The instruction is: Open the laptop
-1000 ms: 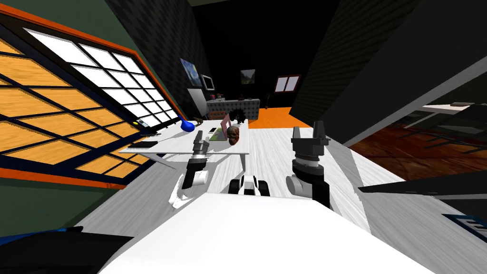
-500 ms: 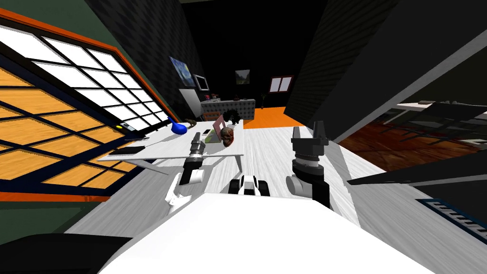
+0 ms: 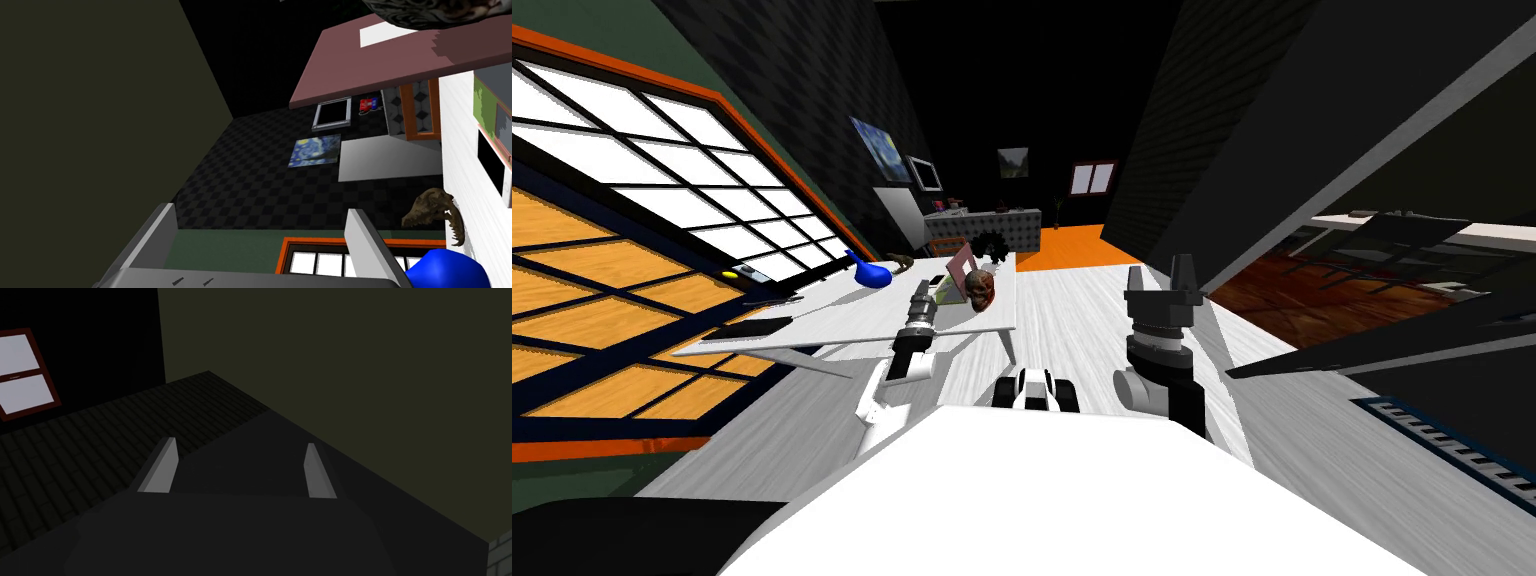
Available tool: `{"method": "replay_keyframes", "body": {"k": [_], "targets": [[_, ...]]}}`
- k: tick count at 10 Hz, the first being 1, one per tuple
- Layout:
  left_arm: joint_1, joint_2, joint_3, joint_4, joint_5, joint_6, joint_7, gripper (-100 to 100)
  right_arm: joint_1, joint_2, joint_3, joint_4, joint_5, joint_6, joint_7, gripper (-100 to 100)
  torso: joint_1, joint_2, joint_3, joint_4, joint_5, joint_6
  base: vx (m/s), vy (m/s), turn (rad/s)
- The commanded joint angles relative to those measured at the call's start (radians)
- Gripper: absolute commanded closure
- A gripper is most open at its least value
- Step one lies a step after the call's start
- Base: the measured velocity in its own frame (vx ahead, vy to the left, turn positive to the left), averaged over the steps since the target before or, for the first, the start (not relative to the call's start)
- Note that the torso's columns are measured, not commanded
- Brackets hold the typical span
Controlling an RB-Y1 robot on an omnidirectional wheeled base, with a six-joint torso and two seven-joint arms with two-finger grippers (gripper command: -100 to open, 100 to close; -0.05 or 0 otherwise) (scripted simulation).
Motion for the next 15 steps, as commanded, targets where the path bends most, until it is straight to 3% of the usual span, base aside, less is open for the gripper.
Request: {"method": "replay_keyframes", "body": {"k": [1, 3, 15], "targets": [[-0.027, 0.024, 0.036, 0.041, -0.008, 0.045, -0.008, -100, 0.0, 0.0, 0.0, 0.0, 0.0, 0.0, 0.0, 0, 0.0, 0.0, 0.0, 0.0, 0.0, 0.0, 0.029, -0.046, -0.106], [-0.055, 0.053, 0.079, 0.088, -0.017, 0.095, -0.018, -100, 0.0, 0.0, 0.0, 0.0, 0.0, 0.0, 0.0, 0, 0.0, 0.0, 0.0, 0.0, 0.0, 0.0, 0.03, -0.067, -0.136], [-0.169, 0.198, 0.257, 0.284, -0.056, 0.302, -0.058, -100, 0.0, 0.0, 0.0, 0.0, 0.0, 0.0, 0.0, 0, 0.0, 0.0, 0.0, 0.0, 0.0, 0.0, 0.039, -0.06, -0.107]]}}
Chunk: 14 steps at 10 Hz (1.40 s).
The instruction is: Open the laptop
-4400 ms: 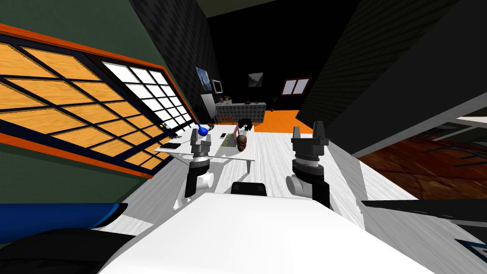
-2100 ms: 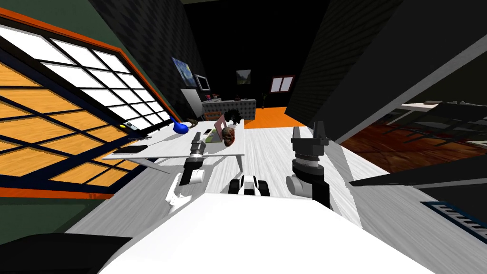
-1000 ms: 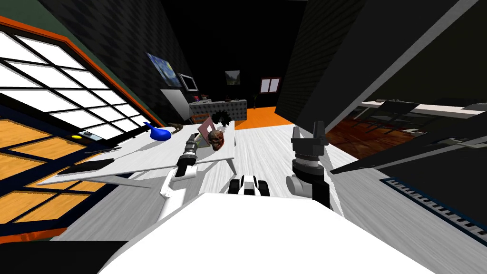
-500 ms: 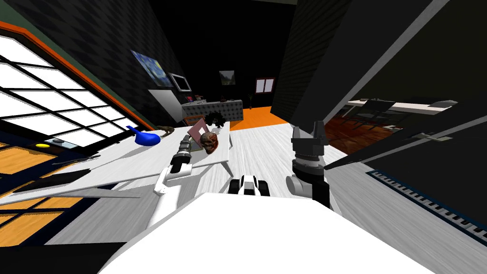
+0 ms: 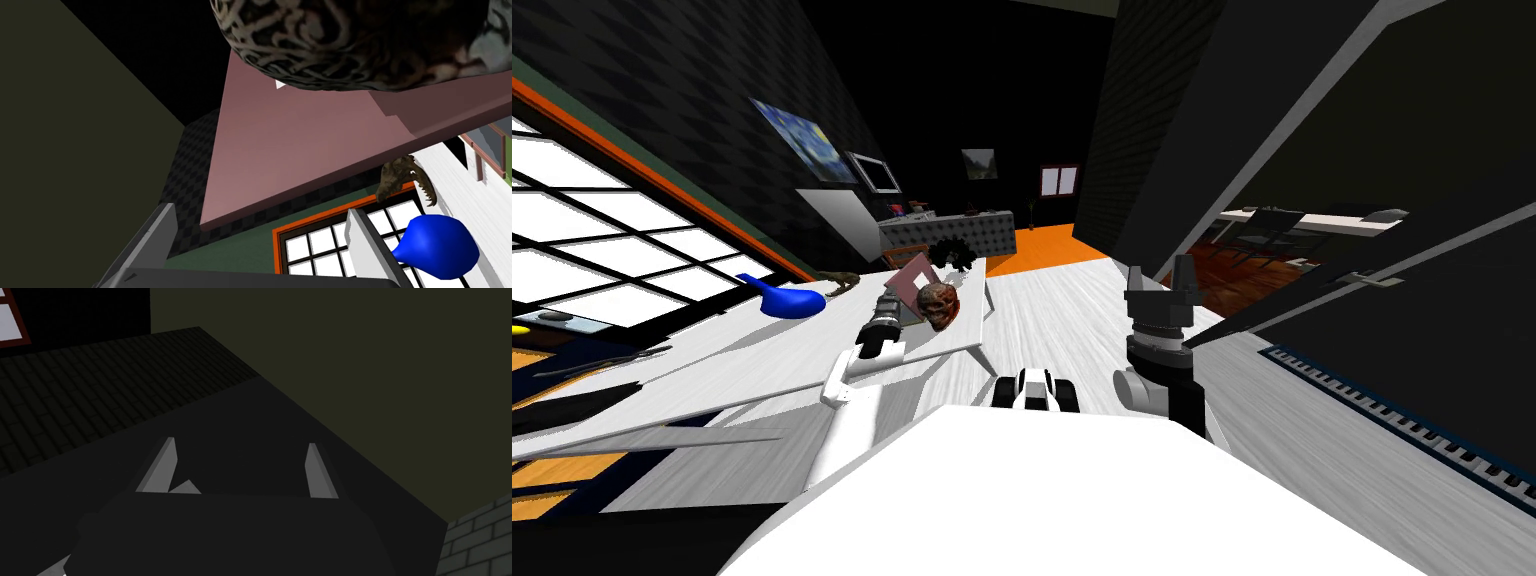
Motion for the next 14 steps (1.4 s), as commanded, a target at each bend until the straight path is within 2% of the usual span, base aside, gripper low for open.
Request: {"method": "replay_keyframes", "body": {"k": [1, 2, 4, 5, 6, 9, 14], "targets": [[-0.022, 0.037, 0.039, 0.041, -0.003, 0.051, -0.005, -100, 0.0, 0.0, 0.0, 0.0, 0.0, 0.0, 0.0, 0, 0.0, 0.001, 0.001, 0.0, 0.0, 0.0, 0.036, -0.048, -0.104], [-0.03, 0.041, 0.052, 0.055, -0.006, 0.066, -0.008, -100, 0.0, 0.0, 0.0, 0.0, 0.0, 0.0, 0.0, 0, 0.0, 0.0, 0.0, 0.0, 0.0, 0.0, 0.041, -0.055, -0.116], [-0.023, 0.043, 0.044, 0.042, 0.0, 0.063, -0.005, -100, 0.0, 0.0, 0.0, 0.0, 0.0, 0.0, 0.0, 0, 0.001, 0.001, 0.001, 0.0, 0.0, 0.0, 0.009, -0.012, -0.009], [-0.023, 0.043, 0.044, 0.042, -0.001, 0.063, -0.005, 100, 0.0, 0.0, 0.0, 0.0, 0.0, 0.0, 0.0, 0, 0.001, 0.001, 0.001, 0.0, 0.0, 0.0, 0.0, -0.001, 0.013], [-0.036, 0.043, 0.046, 0.034, 0.036, 0.109, 0.027, 100, 0.0, 0.0, 0.0, 0.0, 0.0, 0.0, 0.0, 0, -0.001, 0.001, 0.001, 0.001, -0.001, 0.001, -0.033, 0.06, -0.017], [-0.057, 0.045, 0.047, 0.019, 0.09, 0.176, 0.075, 100, 0.0, 0.0, 0.0, 0.0, 0.0, 0.0, 0.0, 0, 0.005, 0.003, 0.003, 0.0, 0.005, 0.0, -0.072, 0.11, -0.028], [-0.092, 0.047, 0.05, -0.006, 0.181, 0.287, 0.155, 100, 0.0, 0.0, 0.0, 0.0, 0.0, 0.0, 0.0, 0, 0.001, -0.002, -0.001, -0.001, 0.001, 0.001, -0.047, 0.084, -0.015]]}}
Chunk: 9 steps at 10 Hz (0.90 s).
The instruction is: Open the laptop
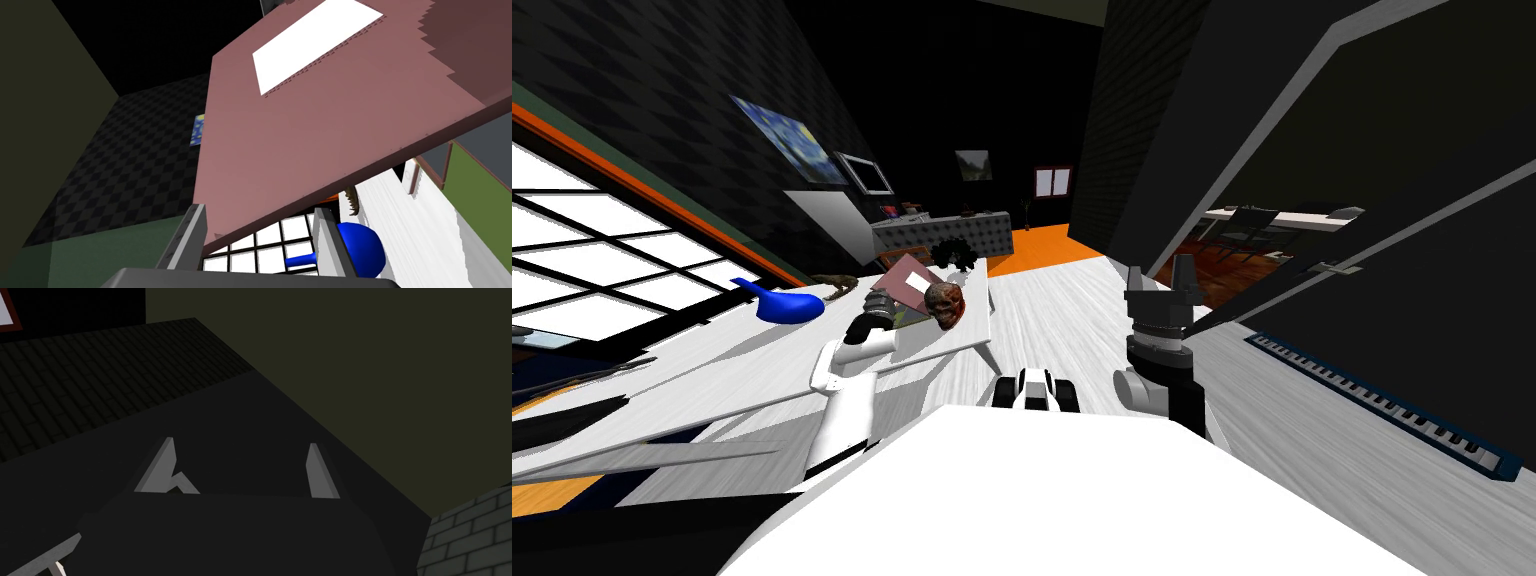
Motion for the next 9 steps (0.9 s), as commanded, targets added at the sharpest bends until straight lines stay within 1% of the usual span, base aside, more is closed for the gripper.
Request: {"method": "replay_keyframes", "body": {"k": [1, 2, 6, 7, 9], "targets": [[-0.006, 0.0, 0.0, -0.005, 0.018, 0.024, 0.016, 100, 0.0, 0.0, 0.0, 0.0, 0.0, 0.0, 0.0, 0, -0.001, 0.001, 0.001, 0.001, -0.001, 0.0, -0.021, 0.042, -0.012], [-0.018, -0.017, 0.003, -0.001, 0.053, 0.049, 0.049, 100, 0.0, 0.0, 0.0, 0.0, 0.0, 0.0, 0.0, 0, -0.005, 0.002, 0.001, 0.002, -0.003, -0.001, -0.016, 0.067, 0.017], [-0.04, -0.05, 0.009, 0.004, 0.117, 0.087, 0.107, 100, 0.0, 0.0, 0.0, 0.0, 0.0, 0.0, 0.0, 0, 0.0, 0.004, 0.003, 0.003, -0.002, -0.002, -0.043, 0.109, 0.0], [-0.052, -0.067, 0.013, 0.007, 0.15, 0.105, 0.136, 100, 0.0, 0.0, 0.0, 0.0, 0.0, 0.0, 0.0, 0, -0.002, 0.004, 0.002, 0.003, -0.003, -0.002, -0.037, 0.119, 0.017], [-0.063, -0.084, 0.016, 0.01, 0.182, 0.124, 0.166, 100, 0.0, 0.0, 0.0, 0.0, 0.0, 0.0, 0.0, 0, -0.002, 0.004, 0.002, 0.003, -0.003, -0.001, -0.043, 0.12, 0.009]]}}
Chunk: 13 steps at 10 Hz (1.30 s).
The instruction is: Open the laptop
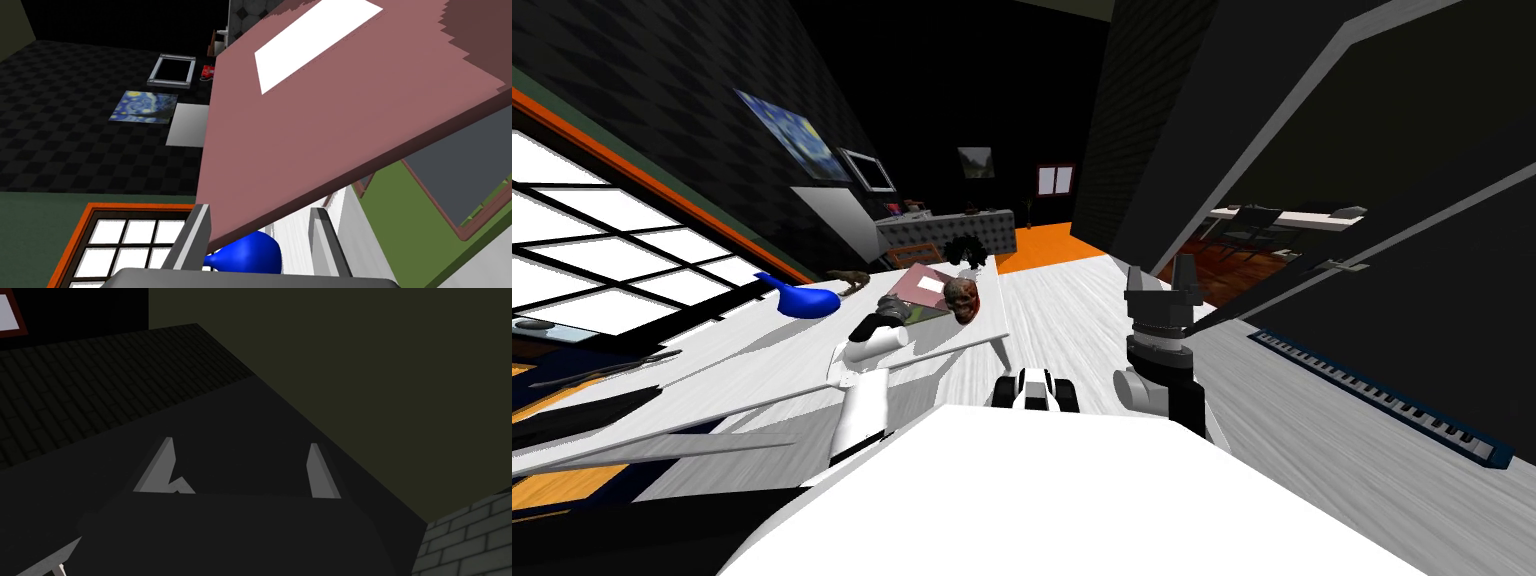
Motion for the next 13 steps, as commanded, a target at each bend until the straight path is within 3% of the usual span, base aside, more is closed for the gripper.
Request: {"method": "replay_keyframes", "body": {"k": [1, 2, 5, 6, 13], "targets": [[-0.008, -0.01, 0.002, 0.002, 0.016, 0.013, 0.017, 100, 0.0, 0.0, 0.0, 0.0, 0.0, 0.0, 0.0, 0, -0.001, 0.0, 0.0, 0.0, -0.001, 0.001, -0.022, 0.049, -0.006], [-0.017, -0.04, 0.002, 0.018, 0.047, 0.012, 0.045, 100, 0.0, 0.0, 0.0, 0.0, 0.0, 0.0, 0.0, 0, -0.005, -0.001, -0.001, 0.0, -0.002, 0.0, -0.024, 0.082, 0.019], [-0.03, -0.082, 0.003, 0.039, 0.091, 0.006, 0.083, 100, 0.0, 0.0, 0.0, 0.0, 0.0, 0.0, 0.0, 0, 0.0, 0.0, 0.0, 0.0, 0.0, 0.0, -0.042, 0.109, 0.004], [-0.02, -0.064, 0.013, -0.003, 0.088, 0.048, 0.081, -100, 0.0, 0.0, 0.0, 0.0, 0.0, 0.0, 0.0, 0, -0.002, 0.001, 0.001, 0.0, 0.0, 0.0, -0.01, 0.041, -0.028], [-0.007, -0.026, 0.049, -0.12, 0.109, 0.182, 0.108, -100, 0.0, 0.0, 0.0, 0.0, 0.0, 0.0, 0.0, 0, 0.002, -0.002, -0.001, -0.002, 0.002, 0.0, 0.01, -0.007, -0.02]]}}
